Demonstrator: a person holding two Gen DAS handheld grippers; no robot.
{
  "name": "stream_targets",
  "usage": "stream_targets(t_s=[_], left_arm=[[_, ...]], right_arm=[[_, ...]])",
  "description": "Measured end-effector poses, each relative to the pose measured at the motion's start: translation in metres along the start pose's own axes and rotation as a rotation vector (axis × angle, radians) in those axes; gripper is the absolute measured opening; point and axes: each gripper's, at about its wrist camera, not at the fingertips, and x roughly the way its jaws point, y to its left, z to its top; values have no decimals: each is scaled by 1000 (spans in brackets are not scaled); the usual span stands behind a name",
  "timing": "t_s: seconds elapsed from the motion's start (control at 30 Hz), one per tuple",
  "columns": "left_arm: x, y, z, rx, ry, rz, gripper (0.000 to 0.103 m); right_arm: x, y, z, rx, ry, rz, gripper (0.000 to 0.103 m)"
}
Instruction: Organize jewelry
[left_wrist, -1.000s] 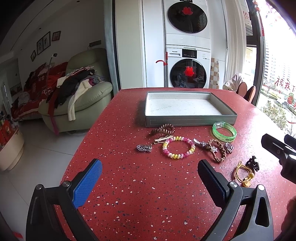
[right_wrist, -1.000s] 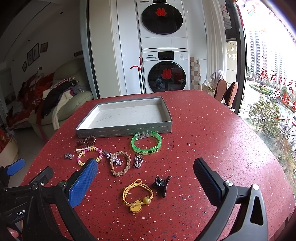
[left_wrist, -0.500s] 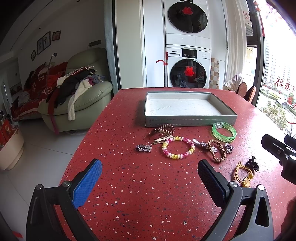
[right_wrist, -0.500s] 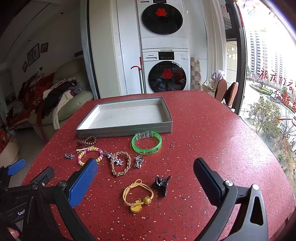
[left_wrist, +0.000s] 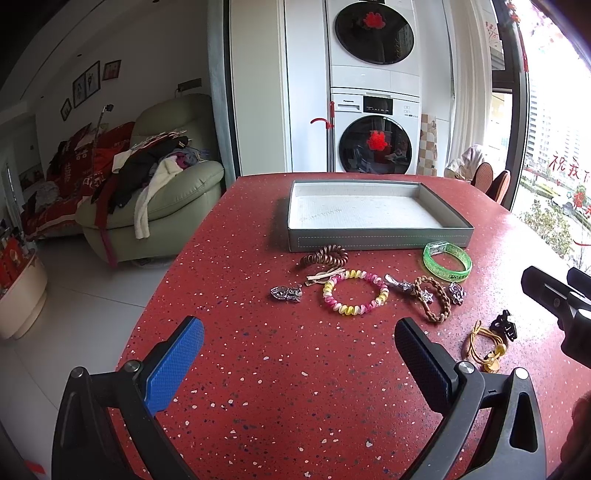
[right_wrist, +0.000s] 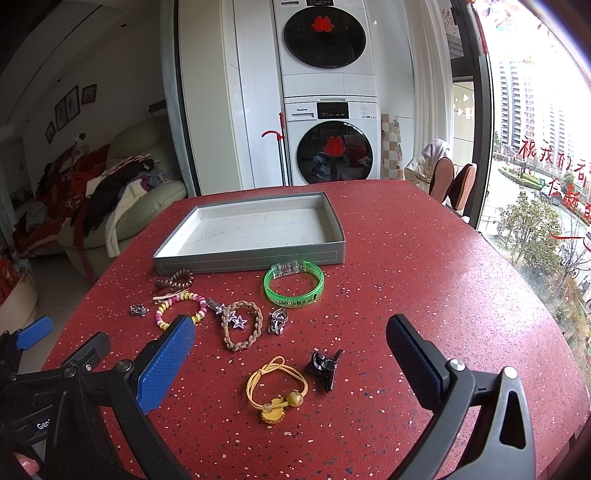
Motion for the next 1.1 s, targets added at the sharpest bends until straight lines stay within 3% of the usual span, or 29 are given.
stream_targets(t_s=[0.8,1.1], left_arm=[[6,-2,-2,0,22,-3,103],[20,0,-3,5,88,-29,103]], right_arm=[[2,0,-6,5,11,0,103],[10,-8,-8,12,54,-19,103]])
